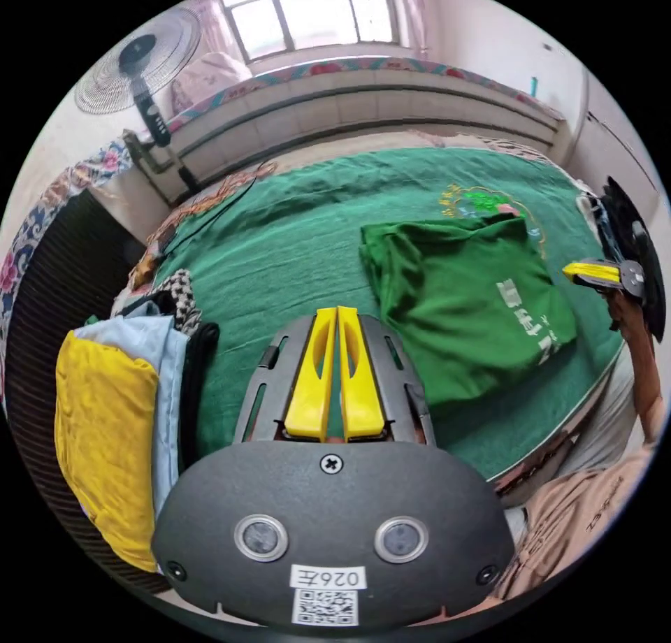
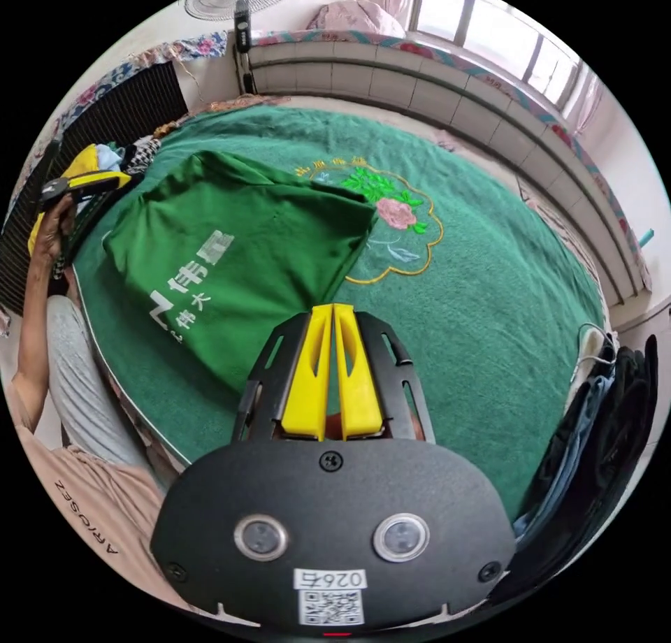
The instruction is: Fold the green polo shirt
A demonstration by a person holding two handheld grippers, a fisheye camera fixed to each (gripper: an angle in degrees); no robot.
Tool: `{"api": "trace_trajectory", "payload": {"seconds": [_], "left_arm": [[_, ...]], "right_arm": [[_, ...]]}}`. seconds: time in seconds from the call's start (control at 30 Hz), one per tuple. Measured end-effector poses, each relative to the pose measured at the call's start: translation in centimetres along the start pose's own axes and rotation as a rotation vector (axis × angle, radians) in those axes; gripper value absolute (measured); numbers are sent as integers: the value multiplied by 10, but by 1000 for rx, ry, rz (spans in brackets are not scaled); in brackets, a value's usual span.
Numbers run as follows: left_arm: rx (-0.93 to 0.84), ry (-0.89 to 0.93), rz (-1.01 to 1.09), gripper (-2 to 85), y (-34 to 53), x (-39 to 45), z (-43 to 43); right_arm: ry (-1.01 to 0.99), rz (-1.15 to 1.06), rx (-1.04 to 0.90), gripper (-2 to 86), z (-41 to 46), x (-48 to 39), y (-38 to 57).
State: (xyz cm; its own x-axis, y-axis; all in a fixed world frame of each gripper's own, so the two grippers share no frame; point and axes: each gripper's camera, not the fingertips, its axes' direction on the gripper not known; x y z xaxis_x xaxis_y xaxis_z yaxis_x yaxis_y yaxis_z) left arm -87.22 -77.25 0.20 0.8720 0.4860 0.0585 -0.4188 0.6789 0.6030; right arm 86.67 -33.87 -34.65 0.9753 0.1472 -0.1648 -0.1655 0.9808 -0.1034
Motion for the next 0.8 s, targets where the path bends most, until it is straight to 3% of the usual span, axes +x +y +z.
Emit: {"api": "trace_trajectory", "payload": {"seconds": [0.07,0.17,0.27,0.43,0.6,0.8], "left_arm": [[63,63,114,-7,-9,22,-14],[18,149,282,-6,-26,50,-3],[-218,146,433,-7,-41,66,44],[-179,135,392,-7,-53,29,12],[115,36,334,-7,-37,-8,-67],[652,348,178,-8,17,-94,-172]], "right_arm": [[-42,-30,114,-10,-34,1,1],[-153,-110,188,-13,-55,-4,-5],[-111,-180,40,-14,-30,4,-20],[-61,-189,-21,-15,-48,59,-26],[45,-250,144,-15,-126,71,-14],[164,-264,634,-13,-259,71,36]]}}
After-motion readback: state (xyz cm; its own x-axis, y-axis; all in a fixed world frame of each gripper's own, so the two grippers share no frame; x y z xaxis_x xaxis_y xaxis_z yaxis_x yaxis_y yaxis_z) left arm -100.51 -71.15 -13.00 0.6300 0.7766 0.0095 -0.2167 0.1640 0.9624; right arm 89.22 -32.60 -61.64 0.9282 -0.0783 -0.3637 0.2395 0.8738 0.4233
